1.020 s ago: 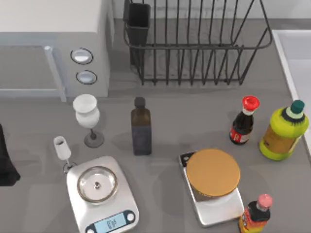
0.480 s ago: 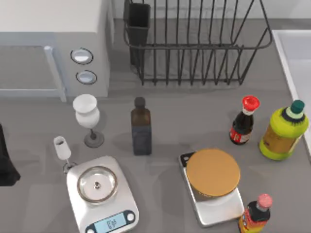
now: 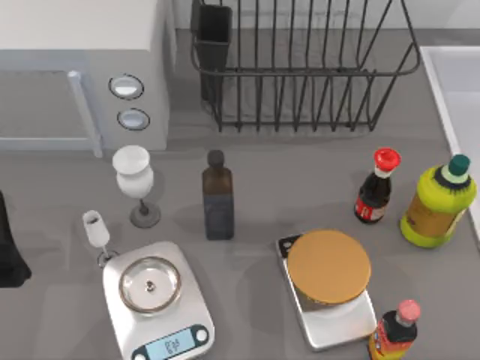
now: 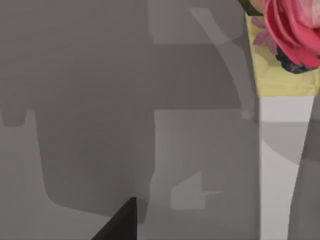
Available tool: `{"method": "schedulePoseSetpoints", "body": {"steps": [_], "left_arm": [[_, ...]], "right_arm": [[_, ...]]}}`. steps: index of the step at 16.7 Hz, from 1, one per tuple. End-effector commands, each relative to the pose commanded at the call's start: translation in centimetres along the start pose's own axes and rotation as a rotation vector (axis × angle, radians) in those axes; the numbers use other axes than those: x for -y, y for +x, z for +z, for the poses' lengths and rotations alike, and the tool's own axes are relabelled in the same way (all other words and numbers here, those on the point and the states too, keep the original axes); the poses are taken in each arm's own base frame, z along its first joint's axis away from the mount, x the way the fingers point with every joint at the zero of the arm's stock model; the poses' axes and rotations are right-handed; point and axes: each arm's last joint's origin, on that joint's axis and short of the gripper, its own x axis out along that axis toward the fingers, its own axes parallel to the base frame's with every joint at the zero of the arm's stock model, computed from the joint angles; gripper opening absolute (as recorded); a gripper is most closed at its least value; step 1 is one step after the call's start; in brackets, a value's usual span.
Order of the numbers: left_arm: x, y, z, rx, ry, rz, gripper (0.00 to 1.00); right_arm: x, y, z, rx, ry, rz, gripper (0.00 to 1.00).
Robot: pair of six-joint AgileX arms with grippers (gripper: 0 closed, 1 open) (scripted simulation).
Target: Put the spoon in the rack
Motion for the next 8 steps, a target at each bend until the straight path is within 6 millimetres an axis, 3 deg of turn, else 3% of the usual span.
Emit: {"method": "schedulePoseSetpoints", "body": {"steps": [2, 8], "left_arm": [[0.0, 0.0, 0.0, 0.0, 0.0, 0.0, 1.0], [0.0, 0.0, 0.0, 0.0, 0.0, 0.0, 1.0]], "right_arm": [[0.0, 0.0, 0.0, 0.0, 0.0, 0.0, 0.02], [0.0, 0.0, 0.0, 0.0, 0.0, 0.0, 0.0]]}}
